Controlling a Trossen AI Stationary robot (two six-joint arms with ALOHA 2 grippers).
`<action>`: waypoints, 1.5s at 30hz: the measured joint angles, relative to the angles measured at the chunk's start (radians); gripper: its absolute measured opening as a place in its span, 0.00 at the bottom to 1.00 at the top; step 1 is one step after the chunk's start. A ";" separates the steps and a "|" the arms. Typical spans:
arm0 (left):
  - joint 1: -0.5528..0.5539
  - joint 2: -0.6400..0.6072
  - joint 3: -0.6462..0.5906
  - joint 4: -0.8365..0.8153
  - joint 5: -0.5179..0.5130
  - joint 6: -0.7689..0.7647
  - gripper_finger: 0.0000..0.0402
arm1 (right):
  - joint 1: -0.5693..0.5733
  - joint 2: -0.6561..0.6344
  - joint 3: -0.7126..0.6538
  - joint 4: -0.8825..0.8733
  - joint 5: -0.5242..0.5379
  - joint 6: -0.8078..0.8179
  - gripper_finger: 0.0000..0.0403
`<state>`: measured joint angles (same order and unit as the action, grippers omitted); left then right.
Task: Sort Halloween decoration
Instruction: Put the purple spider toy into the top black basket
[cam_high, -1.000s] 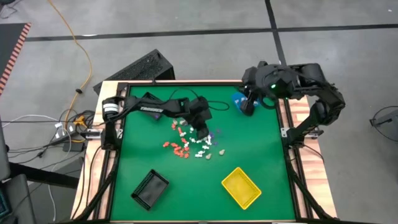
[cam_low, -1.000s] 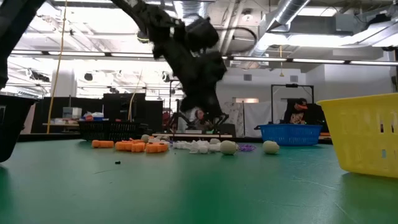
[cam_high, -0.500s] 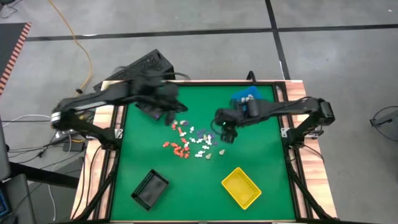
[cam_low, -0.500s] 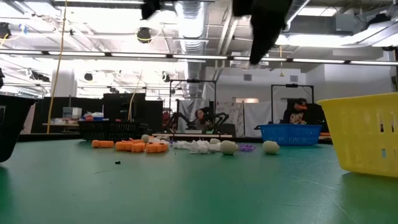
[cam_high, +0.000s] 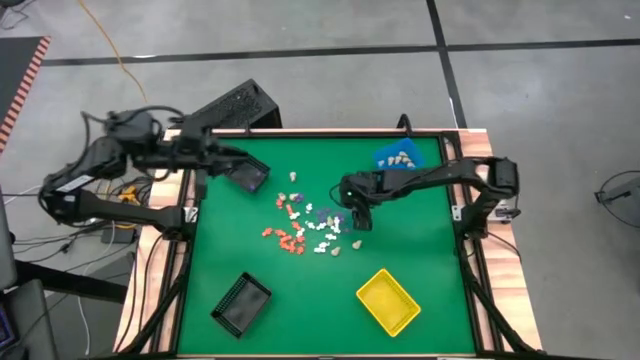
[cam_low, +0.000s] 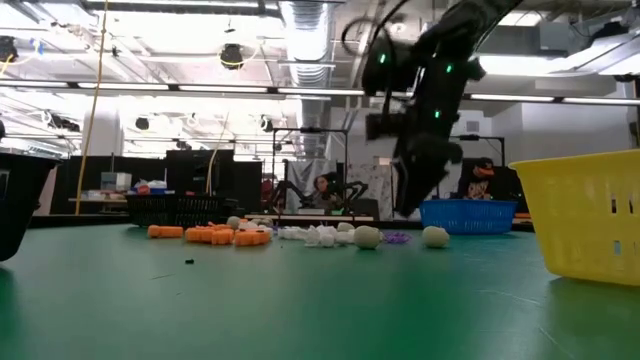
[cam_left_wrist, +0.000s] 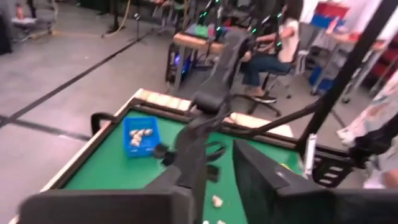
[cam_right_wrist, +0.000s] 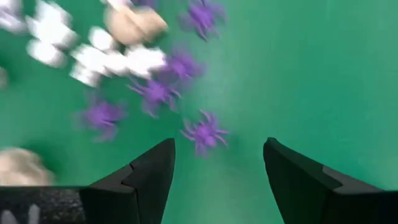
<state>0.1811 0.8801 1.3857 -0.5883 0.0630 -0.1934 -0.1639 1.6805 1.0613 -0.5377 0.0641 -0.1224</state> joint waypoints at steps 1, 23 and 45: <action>-0.005 -0.014 0.000 0.002 0.001 -0.008 0.22 | -0.007 0.023 0.006 0.001 -0.008 -0.022 0.67; -0.015 -0.057 -0.001 -0.060 -0.052 -0.078 0.44 | -0.033 0.185 0.088 -0.035 -0.051 -0.088 0.30; -0.015 -0.058 -0.001 -0.059 -0.052 -0.077 0.44 | -0.046 0.016 0.068 -0.132 -0.012 0.172 0.07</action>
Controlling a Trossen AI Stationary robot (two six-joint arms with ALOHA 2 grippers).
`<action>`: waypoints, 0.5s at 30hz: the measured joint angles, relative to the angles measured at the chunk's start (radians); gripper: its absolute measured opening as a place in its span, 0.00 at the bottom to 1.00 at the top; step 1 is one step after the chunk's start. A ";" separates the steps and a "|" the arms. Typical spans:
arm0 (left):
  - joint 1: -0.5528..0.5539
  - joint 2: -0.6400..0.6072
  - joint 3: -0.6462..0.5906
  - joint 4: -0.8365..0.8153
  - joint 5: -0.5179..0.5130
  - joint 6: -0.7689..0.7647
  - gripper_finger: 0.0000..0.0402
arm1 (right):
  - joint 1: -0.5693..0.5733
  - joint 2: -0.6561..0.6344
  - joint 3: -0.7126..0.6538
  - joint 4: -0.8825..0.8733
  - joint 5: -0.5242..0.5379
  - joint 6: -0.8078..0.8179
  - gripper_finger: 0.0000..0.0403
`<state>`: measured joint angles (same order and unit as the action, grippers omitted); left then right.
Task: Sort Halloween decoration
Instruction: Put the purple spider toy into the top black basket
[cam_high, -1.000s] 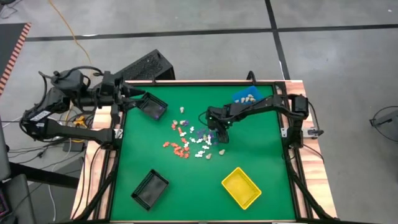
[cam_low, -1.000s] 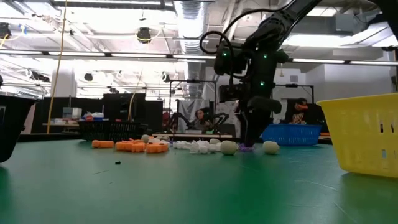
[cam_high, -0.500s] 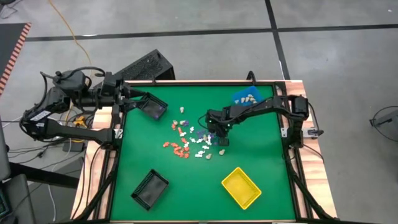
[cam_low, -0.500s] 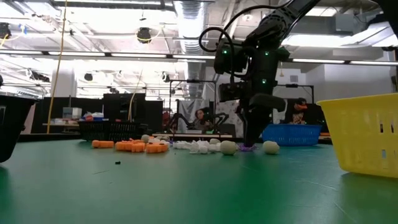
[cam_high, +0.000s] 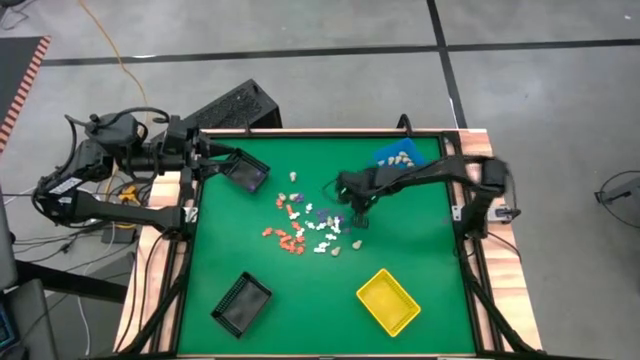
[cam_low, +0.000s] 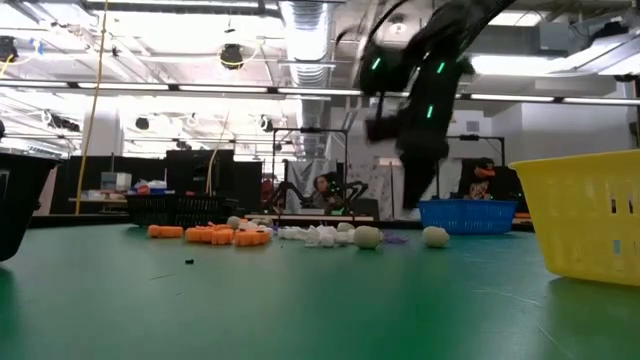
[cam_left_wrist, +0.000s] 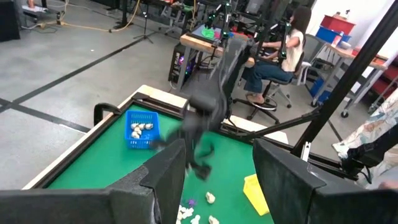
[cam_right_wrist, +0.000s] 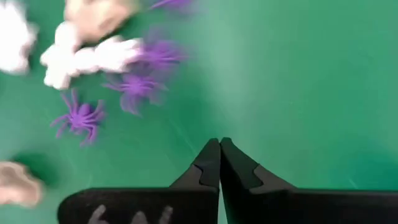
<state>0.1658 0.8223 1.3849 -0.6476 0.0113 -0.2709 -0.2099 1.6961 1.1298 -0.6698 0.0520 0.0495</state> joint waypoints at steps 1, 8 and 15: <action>0.000 0.000 0.000 0.000 0.000 0.000 0.44 | -0.006 -0.048 -0.009 -0.024 0.000 0.070 0.08; 0.000 0.002 0.000 0.003 0.000 0.042 0.44 | -0.016 -0.251 -0.103 -0.490 -0.019 0.492 0.18; 0.000 0.002 0.000 0.004 -0.033 0.083 0.44 | 0.022 -0.266 -0.192 -0.719 -0.023 0.493 0.49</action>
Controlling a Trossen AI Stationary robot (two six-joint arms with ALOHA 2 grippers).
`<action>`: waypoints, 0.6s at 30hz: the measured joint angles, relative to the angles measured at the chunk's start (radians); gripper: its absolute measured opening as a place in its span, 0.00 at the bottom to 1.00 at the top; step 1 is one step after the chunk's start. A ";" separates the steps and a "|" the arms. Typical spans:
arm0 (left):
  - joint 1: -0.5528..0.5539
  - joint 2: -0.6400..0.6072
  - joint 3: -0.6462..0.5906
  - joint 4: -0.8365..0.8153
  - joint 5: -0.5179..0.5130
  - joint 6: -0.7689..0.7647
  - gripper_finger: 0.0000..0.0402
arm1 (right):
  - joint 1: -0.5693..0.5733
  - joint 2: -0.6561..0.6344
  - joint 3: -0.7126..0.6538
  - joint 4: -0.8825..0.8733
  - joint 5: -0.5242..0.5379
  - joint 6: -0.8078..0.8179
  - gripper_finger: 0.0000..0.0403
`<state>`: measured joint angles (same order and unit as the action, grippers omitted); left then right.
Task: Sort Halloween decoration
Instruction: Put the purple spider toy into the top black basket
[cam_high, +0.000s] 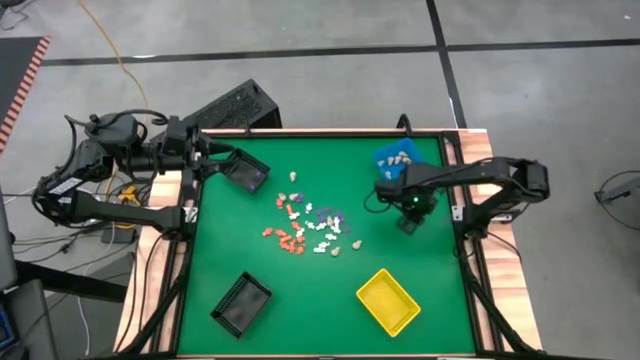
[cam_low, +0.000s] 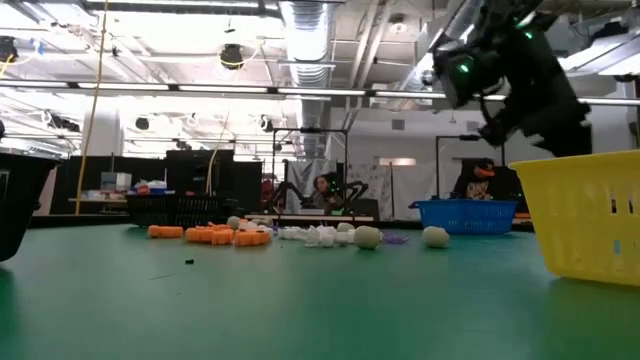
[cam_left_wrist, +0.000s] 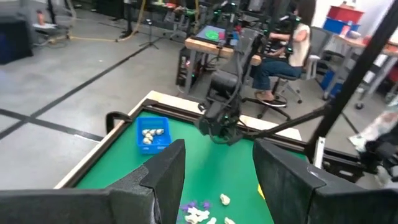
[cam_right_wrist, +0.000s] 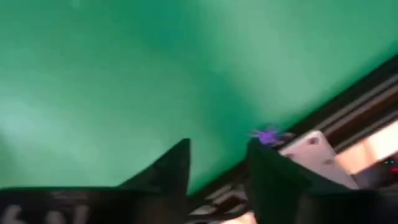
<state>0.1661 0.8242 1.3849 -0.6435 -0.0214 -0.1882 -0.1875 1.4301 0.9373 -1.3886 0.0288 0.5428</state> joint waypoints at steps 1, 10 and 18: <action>0.000 0.000 0.000 0.000 -0.010 -0.004 0.44 | -0.001 0.004 -0.021 -0.002 0.002 -0.001 0.54; 0.000 0.000 0.000 -0.001 -0.046 -0.017 0.44 | -0.012 0.189 -0.142 -0.019 0.003 -0.156 0.69; 0.000 0.000 0.000 -0.002 -0.047 -0.034 0.44 | -0.012 0.385 -0.142 -0.012 0.057 -0.365 0.69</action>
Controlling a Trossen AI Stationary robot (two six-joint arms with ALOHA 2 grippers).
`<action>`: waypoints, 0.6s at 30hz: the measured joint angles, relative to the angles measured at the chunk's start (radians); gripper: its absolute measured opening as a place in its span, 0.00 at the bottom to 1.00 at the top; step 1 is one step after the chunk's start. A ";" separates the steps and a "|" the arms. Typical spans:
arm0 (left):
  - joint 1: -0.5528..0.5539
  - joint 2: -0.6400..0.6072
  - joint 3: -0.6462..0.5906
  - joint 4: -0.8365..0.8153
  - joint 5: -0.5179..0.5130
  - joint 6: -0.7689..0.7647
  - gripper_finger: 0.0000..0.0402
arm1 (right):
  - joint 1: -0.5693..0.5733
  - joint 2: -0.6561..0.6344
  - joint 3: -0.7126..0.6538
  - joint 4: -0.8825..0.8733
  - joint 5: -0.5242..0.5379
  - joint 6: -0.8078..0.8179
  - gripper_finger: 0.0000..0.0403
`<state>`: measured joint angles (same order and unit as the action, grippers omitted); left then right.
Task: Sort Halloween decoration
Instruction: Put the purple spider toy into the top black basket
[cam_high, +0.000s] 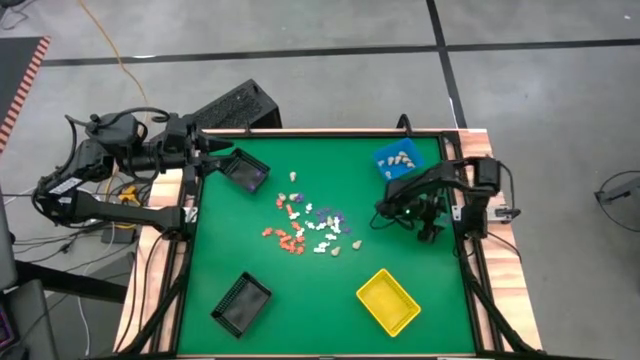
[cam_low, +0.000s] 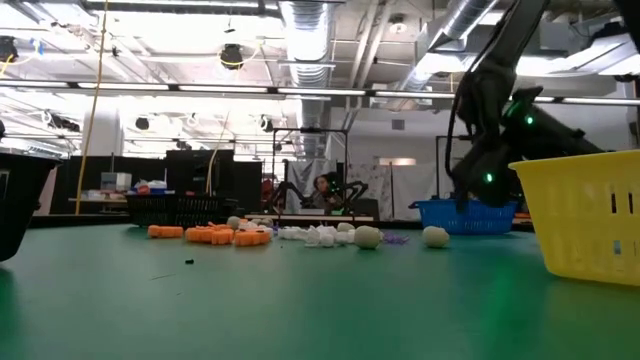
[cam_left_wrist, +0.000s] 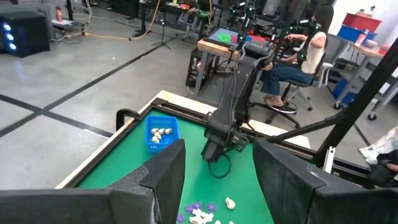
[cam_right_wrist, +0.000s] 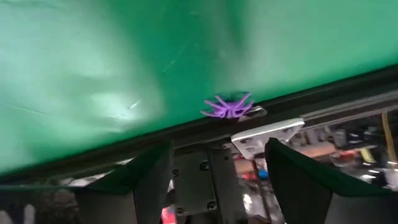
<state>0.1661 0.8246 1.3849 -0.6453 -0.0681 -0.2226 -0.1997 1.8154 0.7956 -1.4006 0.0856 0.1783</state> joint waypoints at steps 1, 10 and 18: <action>0.000 0.000 0.000 -0.001 0.000 0.000 0.44 | 0.000 0.021 0.000 0.001 0.000 -0.006 0.69; 0.000 0.000 0.000 -0.001 0.000 0.003 0.44 | -0.014 0.179 0.006 0.029 -0.055 -0.040 0.69; 0.000 0.000 0.000 0.011 0.004 -0.076 0.44 | -0.041 0.209 0.014 0.053 -0.072 -0.042 0.66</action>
<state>0.1661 0.8242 1.3849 -0.6346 -0.0639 -0.2983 -0.2405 2.0243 0.8094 -1.3474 0.0137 0.1364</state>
